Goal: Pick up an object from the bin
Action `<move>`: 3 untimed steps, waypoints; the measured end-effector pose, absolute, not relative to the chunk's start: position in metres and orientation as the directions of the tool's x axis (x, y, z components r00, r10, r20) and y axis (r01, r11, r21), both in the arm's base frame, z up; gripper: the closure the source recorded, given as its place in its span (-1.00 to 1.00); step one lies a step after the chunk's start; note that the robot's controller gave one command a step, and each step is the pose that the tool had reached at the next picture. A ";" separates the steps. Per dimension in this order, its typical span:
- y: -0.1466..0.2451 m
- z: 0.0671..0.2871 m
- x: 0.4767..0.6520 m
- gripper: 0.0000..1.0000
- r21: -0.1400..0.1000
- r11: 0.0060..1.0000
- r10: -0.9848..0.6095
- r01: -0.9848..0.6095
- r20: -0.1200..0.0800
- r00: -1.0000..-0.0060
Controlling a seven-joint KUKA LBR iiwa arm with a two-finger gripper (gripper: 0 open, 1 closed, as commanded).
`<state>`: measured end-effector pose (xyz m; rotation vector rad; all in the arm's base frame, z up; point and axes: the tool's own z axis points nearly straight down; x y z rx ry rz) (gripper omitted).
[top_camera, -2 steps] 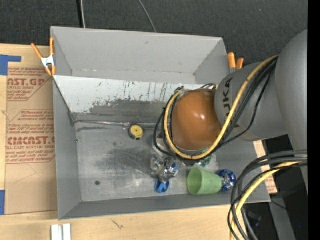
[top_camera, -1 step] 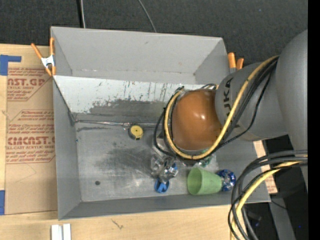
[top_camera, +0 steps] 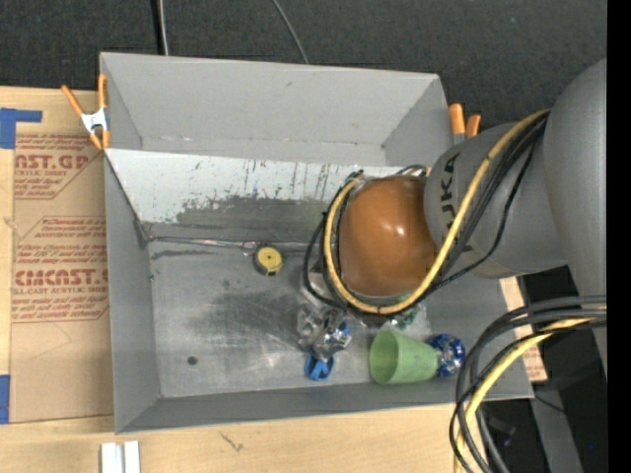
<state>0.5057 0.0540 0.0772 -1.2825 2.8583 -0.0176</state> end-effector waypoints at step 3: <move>0.080 0.076 0.573 -1.00 -0.004 0.806 -0.591 -0.591 -0.011 -0.806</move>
Offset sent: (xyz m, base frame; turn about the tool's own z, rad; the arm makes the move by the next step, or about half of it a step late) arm 0.0000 0.0000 0.0000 0.0000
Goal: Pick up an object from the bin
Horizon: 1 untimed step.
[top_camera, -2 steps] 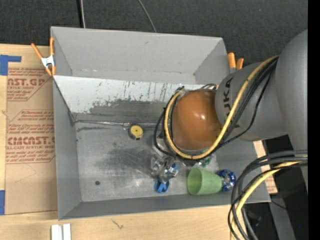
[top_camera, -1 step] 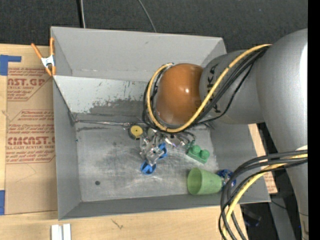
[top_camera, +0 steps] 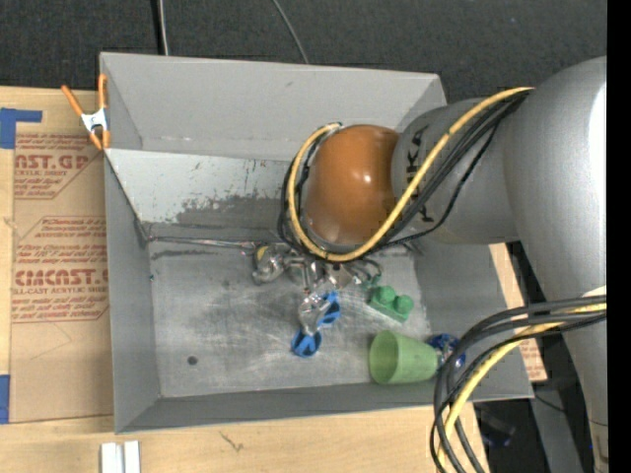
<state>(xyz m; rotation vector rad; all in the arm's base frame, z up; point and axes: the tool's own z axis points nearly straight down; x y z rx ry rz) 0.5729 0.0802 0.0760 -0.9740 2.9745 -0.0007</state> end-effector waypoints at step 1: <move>0.059 0.151 0.544 -1.00 -0.002 0.870 -0.493 -0.493 -0.007 -0.870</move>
Offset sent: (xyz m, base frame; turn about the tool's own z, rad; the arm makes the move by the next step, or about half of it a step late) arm -0.0299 -0.0218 0.0720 0.1163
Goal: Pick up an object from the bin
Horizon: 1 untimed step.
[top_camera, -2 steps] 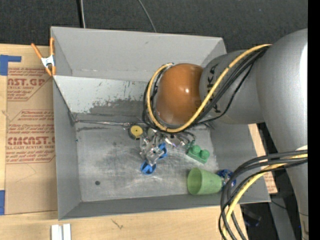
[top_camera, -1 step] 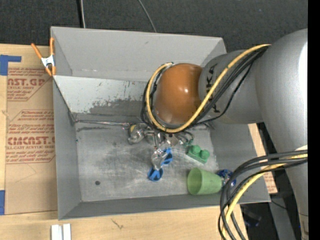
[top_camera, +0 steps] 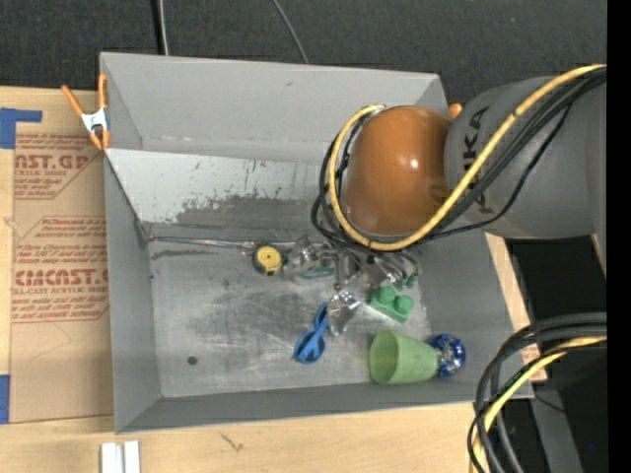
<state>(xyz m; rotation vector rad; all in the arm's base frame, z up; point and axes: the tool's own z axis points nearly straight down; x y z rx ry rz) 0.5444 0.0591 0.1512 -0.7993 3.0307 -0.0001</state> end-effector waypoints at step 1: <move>0.019 0.074 0.546 -1.00 -0.001 0.809 -0.588 -0.588 -0.012 -0.809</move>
Offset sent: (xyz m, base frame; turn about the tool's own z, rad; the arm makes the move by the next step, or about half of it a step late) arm -0.0008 -0.0426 -0.0791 -0.1139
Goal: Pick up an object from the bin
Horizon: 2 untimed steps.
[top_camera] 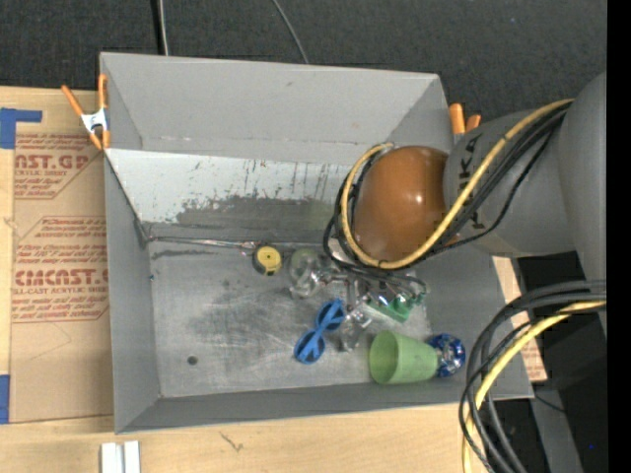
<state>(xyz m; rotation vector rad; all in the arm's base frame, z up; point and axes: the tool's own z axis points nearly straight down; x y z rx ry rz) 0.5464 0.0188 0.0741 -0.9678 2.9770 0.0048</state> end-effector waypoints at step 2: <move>0.037 0.206 0.554 1.00 -0.004 0.854 -0.521 -0.521 -0.011 -0.854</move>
Offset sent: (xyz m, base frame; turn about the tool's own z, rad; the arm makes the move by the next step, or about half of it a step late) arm 0.0000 0.0000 0.0000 0.0000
